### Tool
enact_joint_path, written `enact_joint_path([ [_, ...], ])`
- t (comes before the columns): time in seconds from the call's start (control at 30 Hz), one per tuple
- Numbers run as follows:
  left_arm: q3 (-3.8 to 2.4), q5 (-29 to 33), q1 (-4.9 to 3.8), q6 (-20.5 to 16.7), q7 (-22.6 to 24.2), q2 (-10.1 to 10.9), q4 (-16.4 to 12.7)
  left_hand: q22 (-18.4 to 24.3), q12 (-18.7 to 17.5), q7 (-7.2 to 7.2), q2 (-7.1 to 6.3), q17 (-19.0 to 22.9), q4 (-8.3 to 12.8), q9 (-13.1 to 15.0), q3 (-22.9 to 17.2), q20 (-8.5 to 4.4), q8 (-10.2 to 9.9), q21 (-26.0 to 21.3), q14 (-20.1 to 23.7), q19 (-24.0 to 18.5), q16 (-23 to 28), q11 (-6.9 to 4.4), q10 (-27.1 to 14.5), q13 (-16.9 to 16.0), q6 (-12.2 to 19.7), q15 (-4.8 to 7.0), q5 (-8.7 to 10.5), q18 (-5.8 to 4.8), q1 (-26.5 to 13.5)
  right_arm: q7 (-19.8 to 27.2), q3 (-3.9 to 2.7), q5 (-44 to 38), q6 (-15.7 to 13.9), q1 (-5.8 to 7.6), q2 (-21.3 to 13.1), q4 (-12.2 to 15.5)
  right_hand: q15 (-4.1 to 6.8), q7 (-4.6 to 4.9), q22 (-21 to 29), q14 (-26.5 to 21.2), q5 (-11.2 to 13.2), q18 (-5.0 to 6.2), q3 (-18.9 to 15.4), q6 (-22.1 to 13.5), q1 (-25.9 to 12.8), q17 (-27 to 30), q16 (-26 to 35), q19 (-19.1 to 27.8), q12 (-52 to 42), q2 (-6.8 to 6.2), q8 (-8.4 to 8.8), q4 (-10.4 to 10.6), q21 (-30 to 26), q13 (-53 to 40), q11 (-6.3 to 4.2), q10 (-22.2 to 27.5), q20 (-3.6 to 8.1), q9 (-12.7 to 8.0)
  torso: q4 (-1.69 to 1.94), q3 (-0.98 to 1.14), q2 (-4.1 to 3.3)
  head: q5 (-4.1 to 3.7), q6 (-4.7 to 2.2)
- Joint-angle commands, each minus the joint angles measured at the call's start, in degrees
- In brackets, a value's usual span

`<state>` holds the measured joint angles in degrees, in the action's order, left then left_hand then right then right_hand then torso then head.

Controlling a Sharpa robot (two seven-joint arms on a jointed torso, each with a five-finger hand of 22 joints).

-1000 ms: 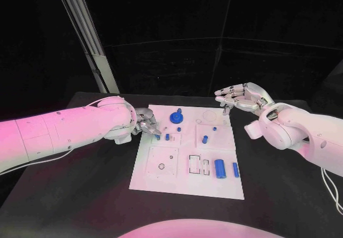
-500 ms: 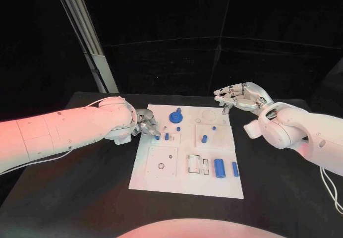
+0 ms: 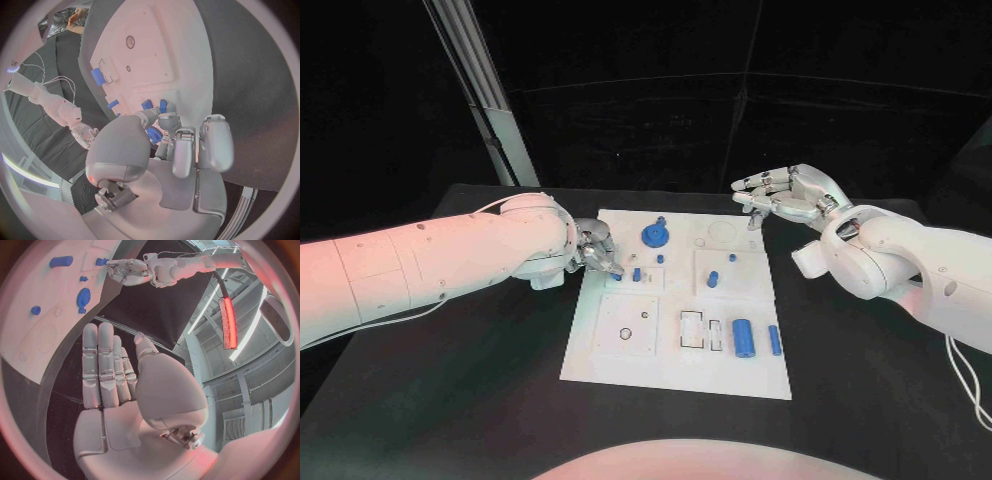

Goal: Assemble the parts on the task board

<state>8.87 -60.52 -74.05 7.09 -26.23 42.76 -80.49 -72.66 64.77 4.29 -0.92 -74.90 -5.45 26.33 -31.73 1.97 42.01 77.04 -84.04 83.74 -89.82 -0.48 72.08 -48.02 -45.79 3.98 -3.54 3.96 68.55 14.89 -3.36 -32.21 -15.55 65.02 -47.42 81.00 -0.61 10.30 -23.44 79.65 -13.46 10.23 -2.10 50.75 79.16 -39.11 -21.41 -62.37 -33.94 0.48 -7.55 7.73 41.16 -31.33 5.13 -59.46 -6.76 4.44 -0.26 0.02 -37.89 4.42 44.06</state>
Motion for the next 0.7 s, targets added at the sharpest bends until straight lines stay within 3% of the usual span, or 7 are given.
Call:
enact_joint_path([
  [0.03, 0.14, -0.2, 0.18, 1.9, -0.5, -0.2, 0.0, 0.0, -0.2, -0.49, -0.33, -15.1, 4.5, 0.2, -4.9, 0.20, 0.4, 0.0, -6.0, 0.3, -0.2, -0.10, 0.4, 0.0, -0.2, 0.06, -0.20, -0.09, -0.2, 0.5, -0.02, 0.1, 0.5, 0.10, 0.1, 0.1, -0.21, -0.12, 0.1, 0.0, -0.1, 0.28, -0.4, -0.4, -0.2, -0.1, 0.3, -0.3, -0.3, 0.42, -0.17, 0.0, -0.2, 0.1, 0.10, 0.5, -0.09, 0.0, -0.01, -0.01, -0.01, 0.02, 0.08],
  [0.7, 0.16, -0.2, 0.17, 2.6, -2.3, -1.7, 1.3, -0.4, 0.3, -1.94, -3.39, -15.1, 1.5, 1.1, -4.1, -0.65, 3.5, 0.2, -6.0, 0.5, -0.2, -1.27, 1.5, -0.8, -2.1, 1.05, -0.19, -0.16, -5.9, 0.5, -0.02, 0.1, 0.4, 0.09, 0.1, 0.0, -0.21, -0.12, 0.1, 0.0, -0.1, 0.28, -0.4, -0.4, -0.2, -0.1, 0.3, -0.3, -0.3, 0.42, -0.17, 0.0, -0.2, 0.1, 0.10, 0.5, -0.09, 0.0, -0.01, 0.02, 0.02, -0.05, 0.34],
])
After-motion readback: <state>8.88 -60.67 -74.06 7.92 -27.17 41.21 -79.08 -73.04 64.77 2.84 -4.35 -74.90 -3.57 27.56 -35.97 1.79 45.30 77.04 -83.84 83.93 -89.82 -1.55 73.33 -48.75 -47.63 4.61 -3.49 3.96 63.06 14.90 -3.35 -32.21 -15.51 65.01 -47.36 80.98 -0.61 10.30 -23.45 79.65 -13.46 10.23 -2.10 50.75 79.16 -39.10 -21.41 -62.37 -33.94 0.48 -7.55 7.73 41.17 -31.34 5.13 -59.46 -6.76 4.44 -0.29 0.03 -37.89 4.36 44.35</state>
